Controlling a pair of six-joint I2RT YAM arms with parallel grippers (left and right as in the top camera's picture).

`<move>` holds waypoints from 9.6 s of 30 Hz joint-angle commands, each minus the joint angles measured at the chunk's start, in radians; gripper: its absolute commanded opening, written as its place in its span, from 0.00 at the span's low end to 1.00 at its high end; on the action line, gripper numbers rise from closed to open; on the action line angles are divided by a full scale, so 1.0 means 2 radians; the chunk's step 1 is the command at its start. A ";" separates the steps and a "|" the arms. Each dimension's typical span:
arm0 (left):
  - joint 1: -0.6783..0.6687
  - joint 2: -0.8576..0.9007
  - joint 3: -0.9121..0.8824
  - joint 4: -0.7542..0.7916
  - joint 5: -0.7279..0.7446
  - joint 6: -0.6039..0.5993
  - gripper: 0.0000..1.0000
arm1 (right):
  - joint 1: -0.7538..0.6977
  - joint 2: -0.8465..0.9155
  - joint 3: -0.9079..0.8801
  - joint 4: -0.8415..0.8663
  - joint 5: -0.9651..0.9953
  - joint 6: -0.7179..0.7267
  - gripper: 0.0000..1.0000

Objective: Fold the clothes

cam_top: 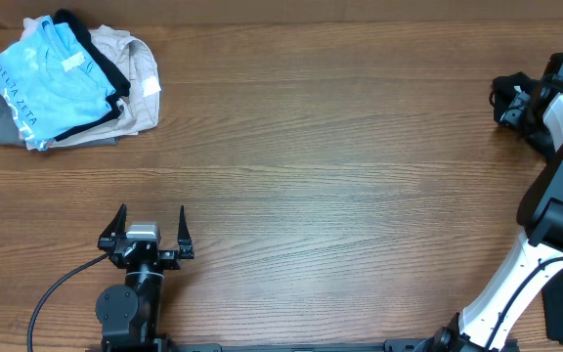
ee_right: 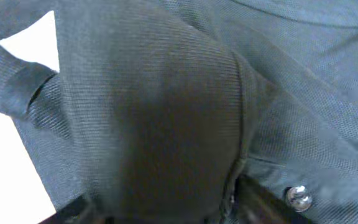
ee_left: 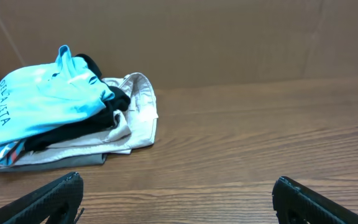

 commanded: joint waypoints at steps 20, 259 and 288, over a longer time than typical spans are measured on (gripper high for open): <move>0.003 -0.005 -0.002 0.000 -0.003 0.008 1.00 | 0.068 -0.001 0.010 -0.006 -0.237 0.005 0.06; 0.003 -0.005 -0.002 0.000 -0.003 0.008 1.00 | 0.443 -0.090 0.055 -0.282 -0.228 0.111 0.04; 0.003 -0.005 -0.002 0.000 -0.003 0.008 1.00 | 0.697 -0.269 0.055 -0.480 -0.017 0.364 0.15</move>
